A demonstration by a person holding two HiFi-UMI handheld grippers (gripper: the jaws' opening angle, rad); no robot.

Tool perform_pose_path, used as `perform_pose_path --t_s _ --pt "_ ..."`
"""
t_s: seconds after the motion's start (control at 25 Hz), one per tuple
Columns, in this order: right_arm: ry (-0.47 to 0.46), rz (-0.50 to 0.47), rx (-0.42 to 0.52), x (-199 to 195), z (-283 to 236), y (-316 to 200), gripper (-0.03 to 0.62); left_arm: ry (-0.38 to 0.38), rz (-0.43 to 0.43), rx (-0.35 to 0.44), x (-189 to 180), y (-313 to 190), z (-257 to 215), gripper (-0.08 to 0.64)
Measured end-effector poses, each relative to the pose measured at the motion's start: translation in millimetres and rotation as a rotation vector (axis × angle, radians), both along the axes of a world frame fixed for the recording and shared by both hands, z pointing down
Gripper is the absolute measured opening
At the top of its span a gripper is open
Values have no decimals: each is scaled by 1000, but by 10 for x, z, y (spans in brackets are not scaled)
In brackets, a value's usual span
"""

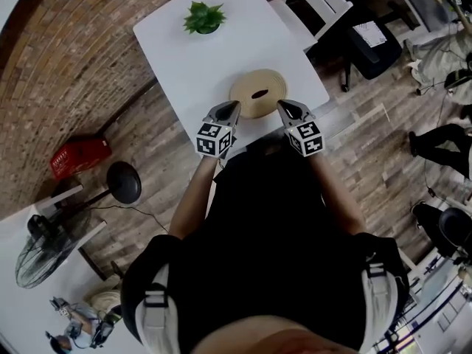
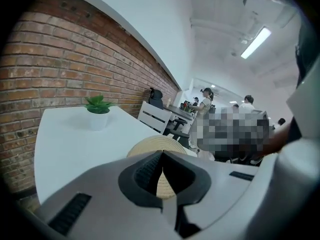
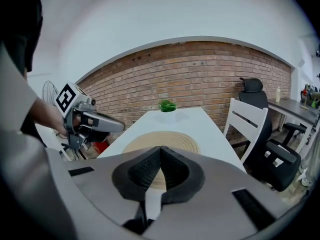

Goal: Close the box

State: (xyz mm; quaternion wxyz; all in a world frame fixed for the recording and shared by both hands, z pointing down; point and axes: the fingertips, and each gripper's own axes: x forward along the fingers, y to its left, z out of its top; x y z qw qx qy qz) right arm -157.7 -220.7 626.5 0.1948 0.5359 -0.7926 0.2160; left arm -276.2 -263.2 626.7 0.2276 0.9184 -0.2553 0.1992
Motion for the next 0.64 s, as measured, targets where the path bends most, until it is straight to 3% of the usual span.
perform_pose_path --t_s 0.2,0.64 --pt "28 3 -1 31 -25 42 -2 13 9 -11 -35 32 21 21" --pt "0 46 -11 16 30 108 -2 30 1 -43 -128 19 56 21"
